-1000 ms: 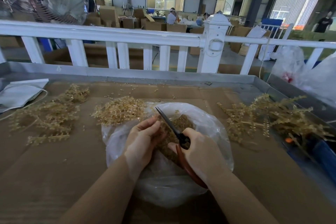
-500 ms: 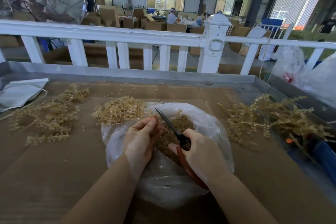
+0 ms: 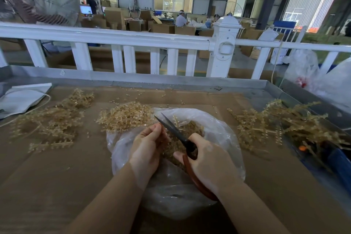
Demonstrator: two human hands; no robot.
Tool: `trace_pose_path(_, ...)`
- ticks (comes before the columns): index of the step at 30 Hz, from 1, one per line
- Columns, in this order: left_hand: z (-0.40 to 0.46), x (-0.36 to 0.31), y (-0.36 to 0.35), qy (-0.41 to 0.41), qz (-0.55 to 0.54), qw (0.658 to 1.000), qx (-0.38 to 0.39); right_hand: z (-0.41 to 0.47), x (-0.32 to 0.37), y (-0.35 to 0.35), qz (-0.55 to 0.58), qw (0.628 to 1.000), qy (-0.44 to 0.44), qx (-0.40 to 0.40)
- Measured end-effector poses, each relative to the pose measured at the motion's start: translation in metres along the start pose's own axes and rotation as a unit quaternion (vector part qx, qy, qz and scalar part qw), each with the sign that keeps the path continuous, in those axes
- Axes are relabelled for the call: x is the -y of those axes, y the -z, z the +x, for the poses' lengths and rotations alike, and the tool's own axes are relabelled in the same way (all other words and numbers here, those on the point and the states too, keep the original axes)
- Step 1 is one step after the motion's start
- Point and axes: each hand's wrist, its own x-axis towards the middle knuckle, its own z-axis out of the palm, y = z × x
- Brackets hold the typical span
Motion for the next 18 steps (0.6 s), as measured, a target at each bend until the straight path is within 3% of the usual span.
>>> trace_pose_path(18,-0.0036,0.0041,-0.0017,-0.055,0.034,0.998,-0.001,-0.0034,-0.0019,-0.0007,-0.004,1.0,-0.009,0.017)
